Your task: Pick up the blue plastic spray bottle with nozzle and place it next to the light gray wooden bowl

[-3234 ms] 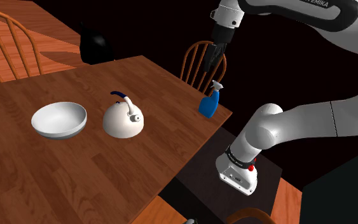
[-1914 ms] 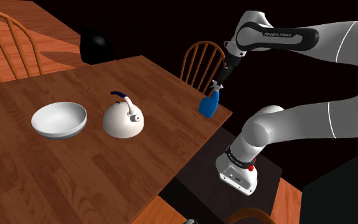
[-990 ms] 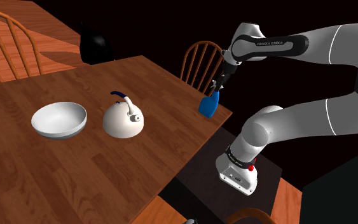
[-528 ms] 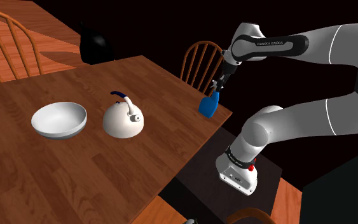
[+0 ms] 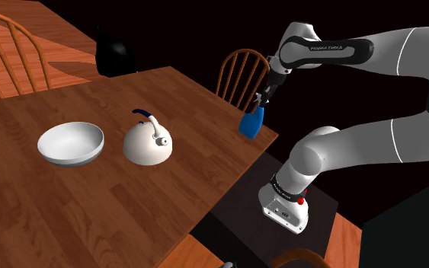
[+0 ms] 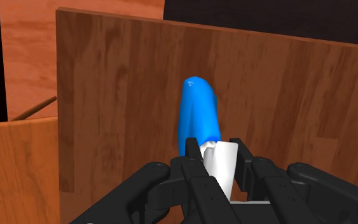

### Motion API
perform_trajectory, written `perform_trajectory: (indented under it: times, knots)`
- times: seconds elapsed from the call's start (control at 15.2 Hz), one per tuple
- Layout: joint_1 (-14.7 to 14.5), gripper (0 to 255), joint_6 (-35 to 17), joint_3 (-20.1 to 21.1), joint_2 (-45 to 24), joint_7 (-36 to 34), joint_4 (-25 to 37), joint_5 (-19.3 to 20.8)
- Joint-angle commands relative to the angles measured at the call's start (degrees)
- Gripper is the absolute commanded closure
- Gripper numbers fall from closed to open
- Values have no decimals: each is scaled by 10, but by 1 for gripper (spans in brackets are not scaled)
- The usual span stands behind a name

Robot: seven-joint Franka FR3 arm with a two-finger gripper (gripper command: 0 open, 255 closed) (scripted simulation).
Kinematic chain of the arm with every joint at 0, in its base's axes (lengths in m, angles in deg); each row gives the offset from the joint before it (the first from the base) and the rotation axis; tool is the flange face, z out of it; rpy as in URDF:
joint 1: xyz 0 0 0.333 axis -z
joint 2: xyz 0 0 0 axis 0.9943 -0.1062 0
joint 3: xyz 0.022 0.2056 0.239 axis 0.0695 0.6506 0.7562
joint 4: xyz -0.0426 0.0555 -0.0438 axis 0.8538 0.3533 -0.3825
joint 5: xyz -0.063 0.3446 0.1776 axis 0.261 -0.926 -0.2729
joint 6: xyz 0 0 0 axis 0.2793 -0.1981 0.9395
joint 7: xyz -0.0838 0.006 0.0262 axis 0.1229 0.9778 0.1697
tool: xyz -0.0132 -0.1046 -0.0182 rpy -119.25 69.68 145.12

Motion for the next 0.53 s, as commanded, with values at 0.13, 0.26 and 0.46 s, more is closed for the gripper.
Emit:
perform_trajectory:
  times: [0.13, 0.26, 0.46]
  knots:
    - [-2, 255, 34, 8, 10, 0, 24, -6]
    - [-2, 255, 50, 12, 13, 1, 37, -9]
    - [-4, 255, 74, 17, 17, 2, 57, -13]
